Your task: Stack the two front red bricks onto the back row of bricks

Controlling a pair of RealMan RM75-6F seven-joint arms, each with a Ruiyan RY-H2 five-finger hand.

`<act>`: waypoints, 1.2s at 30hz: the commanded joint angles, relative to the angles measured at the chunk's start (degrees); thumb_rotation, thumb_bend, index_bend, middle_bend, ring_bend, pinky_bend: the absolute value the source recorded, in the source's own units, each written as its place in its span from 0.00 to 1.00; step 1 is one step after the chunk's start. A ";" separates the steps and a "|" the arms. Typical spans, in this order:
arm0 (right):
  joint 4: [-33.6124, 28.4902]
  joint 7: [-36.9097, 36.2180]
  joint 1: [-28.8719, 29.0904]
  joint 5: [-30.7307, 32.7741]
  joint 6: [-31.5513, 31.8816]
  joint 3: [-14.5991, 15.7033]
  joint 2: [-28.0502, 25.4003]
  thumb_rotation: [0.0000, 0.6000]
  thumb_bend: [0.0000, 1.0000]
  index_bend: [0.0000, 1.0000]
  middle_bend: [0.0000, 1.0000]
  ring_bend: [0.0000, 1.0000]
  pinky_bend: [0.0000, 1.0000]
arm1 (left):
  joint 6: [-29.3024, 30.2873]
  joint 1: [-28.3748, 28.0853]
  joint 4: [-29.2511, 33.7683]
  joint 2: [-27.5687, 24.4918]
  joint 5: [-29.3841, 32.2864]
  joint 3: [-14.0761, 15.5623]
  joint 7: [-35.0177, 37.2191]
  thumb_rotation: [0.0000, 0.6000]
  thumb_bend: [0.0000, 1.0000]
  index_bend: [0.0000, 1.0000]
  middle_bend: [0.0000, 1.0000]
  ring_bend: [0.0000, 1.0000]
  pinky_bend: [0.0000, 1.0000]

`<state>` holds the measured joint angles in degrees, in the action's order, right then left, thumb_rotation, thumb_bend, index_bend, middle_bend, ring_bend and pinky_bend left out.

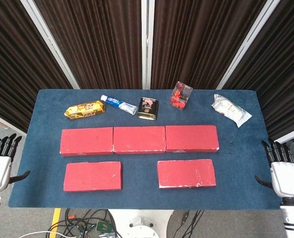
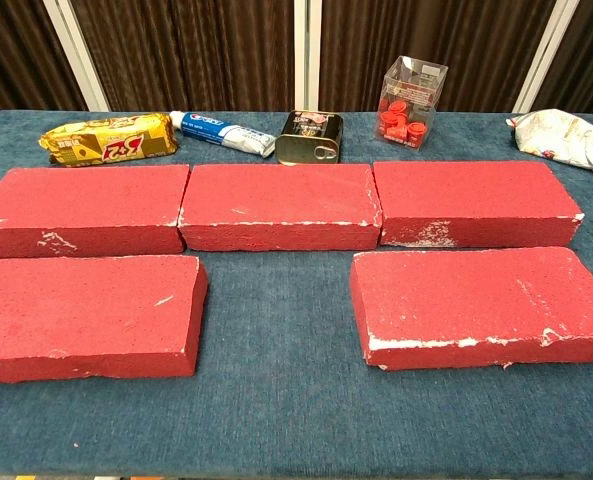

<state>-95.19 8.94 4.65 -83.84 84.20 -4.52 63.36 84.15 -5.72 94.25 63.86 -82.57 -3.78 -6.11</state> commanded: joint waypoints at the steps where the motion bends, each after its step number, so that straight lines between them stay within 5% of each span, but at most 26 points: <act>1: 0.10 0.20 0.04 -0.19 -0.04 0.12 0.05 1.00 0.00 0.00 0.00 0.00 0.00 | -0.26 -0.16 -0.25 0.22 0.08 -0.01 0.14 1.00 0.00 0.00 0.00 0.00 0.00; 10: 0.33 -0.07 -0.14 -0.33 0.16 0.32 0.31 1.00 0.00 0.00 0.00 0.00 0.00 | -0.22 0.04 0.96 0.19 -2.12 1.38 1.33 1.00 0.00 0.00 0.00 0.00 0.00; 25: 1.63 -1.66 0.18 1.06 -0.71 -0.26 0.11 1.00 0.00 0.00 0.00 0.00 0.00 | -10.64 -4.60 5.93 5.43 -6.81 6.01 1.62 1.00 0.00 0.00 0.00 0.00 0.00; 31: 2.44 -2.59 0.12 1.02 0.33 -0.94 0.29 1.00 0.00 0.00 0.00 0.00 0.00 | -18.59 -7.31 12.25 6.60 -1.14 6.88 -3.95 1.00 0.00 0.00 0.00 0.00 0.00; 36: 3.73 -3.26 0.30 1.23 -0.32 -0.76 1.21 1.00 0.00 0.00 0.00 0.00 0.00 | -19.27 -8.27 15.03 10.63 4.13 5.57 -12.04 1.00 0.00 0.00 0.00 0.00 0.00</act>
<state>-91.62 5.72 4.90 -82.67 84.02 -5.32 64.44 65.84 -12.99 107.21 72.13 -81.40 2.33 -14.34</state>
